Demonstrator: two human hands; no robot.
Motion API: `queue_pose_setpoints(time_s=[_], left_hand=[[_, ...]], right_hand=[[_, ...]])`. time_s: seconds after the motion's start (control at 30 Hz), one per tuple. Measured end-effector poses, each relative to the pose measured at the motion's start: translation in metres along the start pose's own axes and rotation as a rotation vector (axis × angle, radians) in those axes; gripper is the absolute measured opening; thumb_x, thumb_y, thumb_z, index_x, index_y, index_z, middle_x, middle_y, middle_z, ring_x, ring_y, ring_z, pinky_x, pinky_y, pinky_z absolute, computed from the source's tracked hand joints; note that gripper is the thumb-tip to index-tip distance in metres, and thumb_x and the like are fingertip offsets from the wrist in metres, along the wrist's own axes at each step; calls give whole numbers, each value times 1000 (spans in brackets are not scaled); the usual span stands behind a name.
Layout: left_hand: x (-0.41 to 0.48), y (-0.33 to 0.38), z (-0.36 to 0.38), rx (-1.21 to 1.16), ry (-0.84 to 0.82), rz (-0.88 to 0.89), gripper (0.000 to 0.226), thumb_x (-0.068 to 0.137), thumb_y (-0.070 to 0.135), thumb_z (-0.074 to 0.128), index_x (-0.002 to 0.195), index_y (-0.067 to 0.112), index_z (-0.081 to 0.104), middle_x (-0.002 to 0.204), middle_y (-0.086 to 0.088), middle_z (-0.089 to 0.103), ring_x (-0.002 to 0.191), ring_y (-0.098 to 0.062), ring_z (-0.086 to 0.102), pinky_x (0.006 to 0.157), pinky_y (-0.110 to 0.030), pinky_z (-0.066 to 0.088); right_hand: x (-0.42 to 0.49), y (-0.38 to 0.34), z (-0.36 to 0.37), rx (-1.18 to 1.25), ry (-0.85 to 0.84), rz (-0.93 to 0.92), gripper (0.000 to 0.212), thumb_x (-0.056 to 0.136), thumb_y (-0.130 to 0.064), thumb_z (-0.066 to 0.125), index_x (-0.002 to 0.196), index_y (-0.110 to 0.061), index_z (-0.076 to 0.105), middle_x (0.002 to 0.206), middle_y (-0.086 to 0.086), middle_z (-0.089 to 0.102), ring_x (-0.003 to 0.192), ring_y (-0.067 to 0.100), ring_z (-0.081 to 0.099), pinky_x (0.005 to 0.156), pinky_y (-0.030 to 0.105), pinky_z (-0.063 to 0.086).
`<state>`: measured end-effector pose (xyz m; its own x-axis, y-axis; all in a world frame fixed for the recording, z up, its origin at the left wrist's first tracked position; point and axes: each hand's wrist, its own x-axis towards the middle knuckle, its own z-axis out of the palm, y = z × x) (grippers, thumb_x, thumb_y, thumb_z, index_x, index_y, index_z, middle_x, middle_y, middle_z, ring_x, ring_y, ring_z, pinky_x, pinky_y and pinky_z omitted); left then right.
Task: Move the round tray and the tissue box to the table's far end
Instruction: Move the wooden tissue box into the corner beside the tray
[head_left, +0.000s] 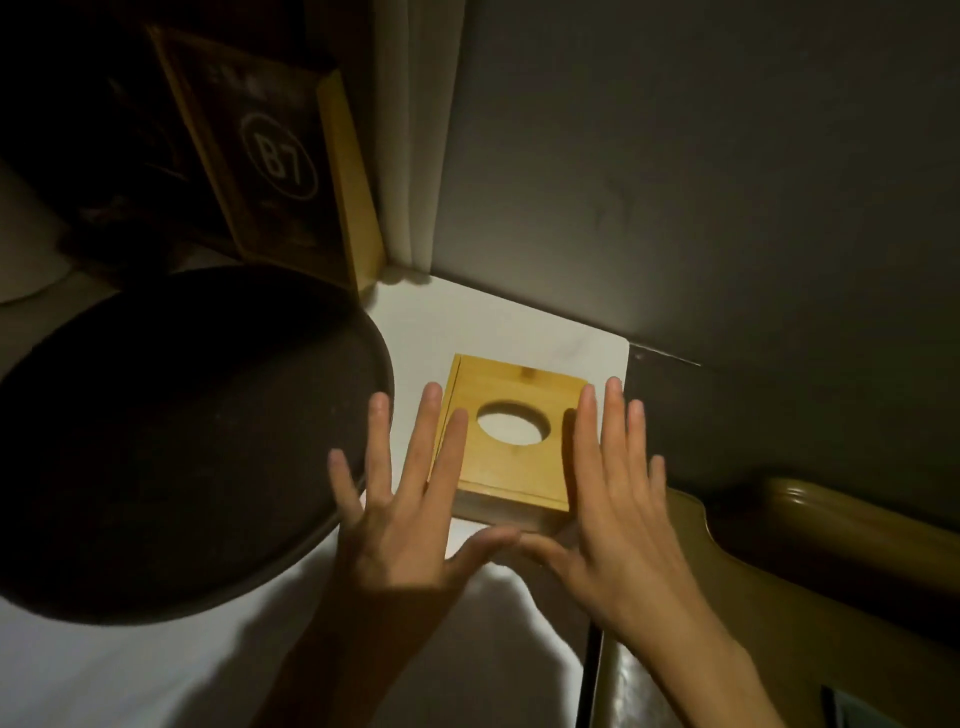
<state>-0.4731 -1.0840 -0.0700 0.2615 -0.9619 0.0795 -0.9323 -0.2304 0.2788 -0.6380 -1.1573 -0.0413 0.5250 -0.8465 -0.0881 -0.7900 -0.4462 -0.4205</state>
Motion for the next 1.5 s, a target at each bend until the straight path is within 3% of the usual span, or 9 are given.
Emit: queue_pose_setpoints(time_s=[0.07, 0.17, 0.33, 0.5, 0.57, 1.07, 1.3, 1.4, 1.5], left_hand=[[5, 0, 5, 140, -31, -10, 91, 83, 79, 13, 153, 21, 21, 162, -7, 17, 148, -38, 15, 106, -75, 23], [23, 7, 2, 239, -95, -37, 96, 78, 80, 22, 150, 17, 30, 158, -8, 30, 145, -40, 25, 100, -77, 26], [57, 17, 3, 226, -152, -155, 98, 70, 80, 26, 152, 27, 25, 161, -16, 21, 146, -45, 19, 98, -80, 23], [95, 22, 4, 128, -132, -218, 91, 75, 81, 22, 144, 47, -24, 160, -15, -24, 138, -49, -28, 102, -82, 1], [107, 25, -1, 119, -174, -240, 89, 75, 80, 21, 140, 49, -31, 158, -15, -29, 138, -51, -31, 102, -82, -3], [164, 33, 8, 166, -118, -291, 94, 61, 76, 12, 140, 49, -31, 156, -17, -34, 138, -49, -35, 100, -82, -1], [171, 26, 15, 197, -100, -283, 100, 72, 75, 37, 138, 51, -33, 159, -15, -29, 141, -48, -30, 101, -82, 3], [171, 26, 10, 186, -100, -264, 95, 64, 78, 20, 137, 50, -33, 159, -15, -28, 141, -47, -30, 101, -82, 2], [162, 27, 8, 186, -19, -219, 93, 62, 81, 5, 146, 48, -16, 163, -16, -13, 146, -45, -20, 100, -83, 1]], right_hand=[[9, 0, 1, -154, -37, 30, 127, 62, -97, 27, 144, -27, -40, 152, -3, -48, 141, 28, -43, 113, 61, -14], [26, 3, 1, -125, -122, 108, 131, 69, -80, 55, 144, -30, -41, 156, -4, -43, 141, 31, -42, 114, 67, -10], [56, 7, -7, -44, -103, 220, 129, 74, -63, 69, 146, -38, -34, 159, -1, -37, 141, 42, -37, 111, 75, 1], [90, 11, -18, 3, -97, 303, 122, 80, -54, 72, 147, -43, -29, 165, 8, -16, 146, 51, -20, 108, 78, 5], [101, 12, -21, 14, -105, 319, 122, 79, -54, 72, 148, -43, -28, 166, 8, -9, 147, 51, -14, 108, 78, 8], [152, 23, -27, 51, -39, 364, 123, 78, -55, 73, 147, -45, -28, 167, 10, 5, 146, 54, -14, 104, 82, 4], [154, 19, -25, 162, -14, 387, 120, 81, -46, 74, 148, -46, -25, 165, 8, 16, 148, 50, -11, 107, 79, -1], [155, 16, -24, 153, -16, 408, 121, 81, -47, 75, 146, -49, -27, 162, 11, 23, 149, 50, -6, 107, 79, 1], [151, 15, -25, 120, -40, 447, 120, 81, -49, 73, 145, -49, -28, 163, 17, 20, 149, 51, -7, 108, 78, 2]])
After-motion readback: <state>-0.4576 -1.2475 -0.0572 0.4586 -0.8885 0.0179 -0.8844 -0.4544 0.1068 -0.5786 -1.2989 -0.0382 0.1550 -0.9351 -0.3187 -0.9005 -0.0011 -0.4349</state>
